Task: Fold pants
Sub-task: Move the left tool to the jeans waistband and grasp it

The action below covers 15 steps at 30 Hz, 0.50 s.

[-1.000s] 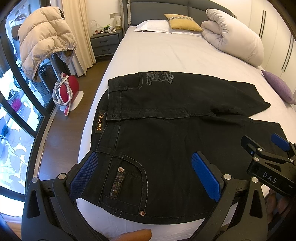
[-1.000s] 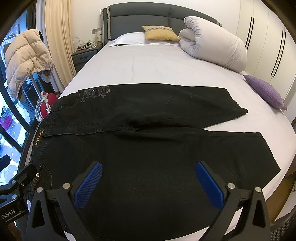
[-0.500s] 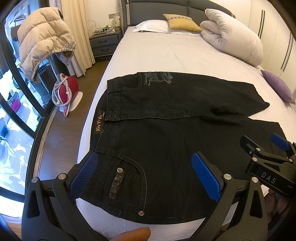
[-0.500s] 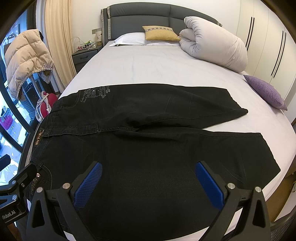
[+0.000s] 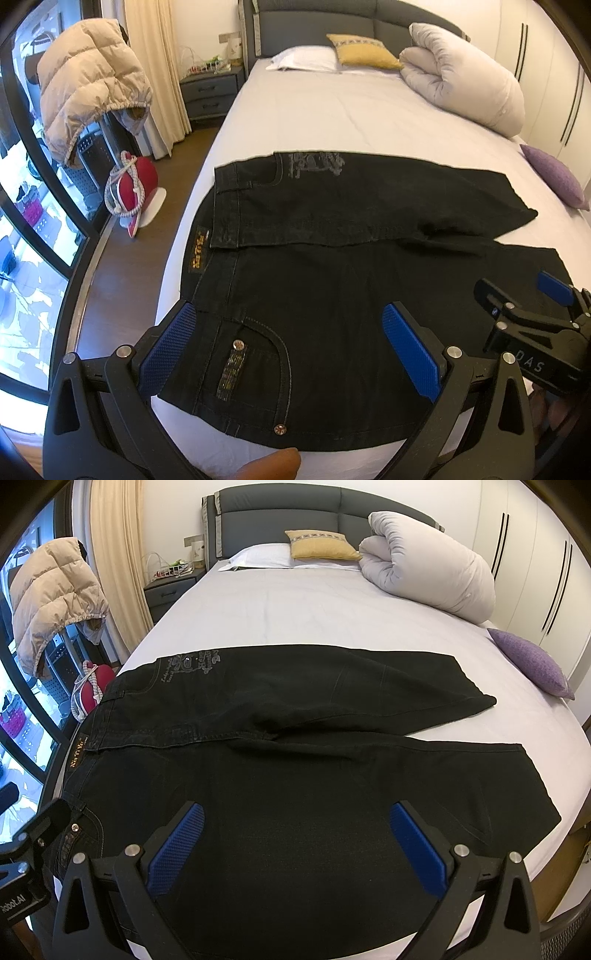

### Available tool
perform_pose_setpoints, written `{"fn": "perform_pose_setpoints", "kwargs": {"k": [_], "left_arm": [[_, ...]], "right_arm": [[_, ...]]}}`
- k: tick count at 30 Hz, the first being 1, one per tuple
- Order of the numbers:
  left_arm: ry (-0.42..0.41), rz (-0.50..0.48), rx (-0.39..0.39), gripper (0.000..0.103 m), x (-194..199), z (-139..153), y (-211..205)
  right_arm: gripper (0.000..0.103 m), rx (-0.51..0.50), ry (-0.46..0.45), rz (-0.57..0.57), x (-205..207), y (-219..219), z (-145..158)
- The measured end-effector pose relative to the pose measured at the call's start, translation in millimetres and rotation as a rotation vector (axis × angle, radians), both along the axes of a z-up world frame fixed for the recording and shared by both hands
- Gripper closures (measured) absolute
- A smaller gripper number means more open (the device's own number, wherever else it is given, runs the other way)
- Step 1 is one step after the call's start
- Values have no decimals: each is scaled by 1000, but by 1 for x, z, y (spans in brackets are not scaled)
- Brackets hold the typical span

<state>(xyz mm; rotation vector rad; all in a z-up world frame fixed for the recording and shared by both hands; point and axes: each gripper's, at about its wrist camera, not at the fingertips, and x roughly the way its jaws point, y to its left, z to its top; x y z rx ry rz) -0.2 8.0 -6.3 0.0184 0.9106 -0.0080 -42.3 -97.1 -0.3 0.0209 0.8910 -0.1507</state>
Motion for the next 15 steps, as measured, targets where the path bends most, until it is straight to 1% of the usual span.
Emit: {"fn": "perform_pose_setpoints", "kwargs": {"k": [3, 5, 7, 8, 9, 13, 14, 15], "left_arm": [[-32, -17, 13, 0, -3, 2, -4], [-32, -36, -3, 0, -3, 0, -4], [2, -48, -74, 0, 2, -6, 1], [35, -40, -119, 0, 7, -9, 5], [59, -29, -130, 0, 10, -13, 8], [102, -47, -146, 0, 20, -24, 9], [88, -58, -135, 0, 22, -27, 8], [58, -64, -122, 0, 22, -27, 6]], "right_arm": [[0, 2, -1, 0, 1, 0, 0], [0, 9, -6, -3, -4, -4, 0], [0, 24, -8, -4, 2, -2, -4], [0, 33, -10, -5, 2, -3, -5], [0, 40, -12, -6, 3, -5, -6], [0, 58, -23, -11, 10, -14, -5], [0, 63, -29, -10, 13, -16, -4], [0, 66, -34, -9, 16, -18, -3]]}}
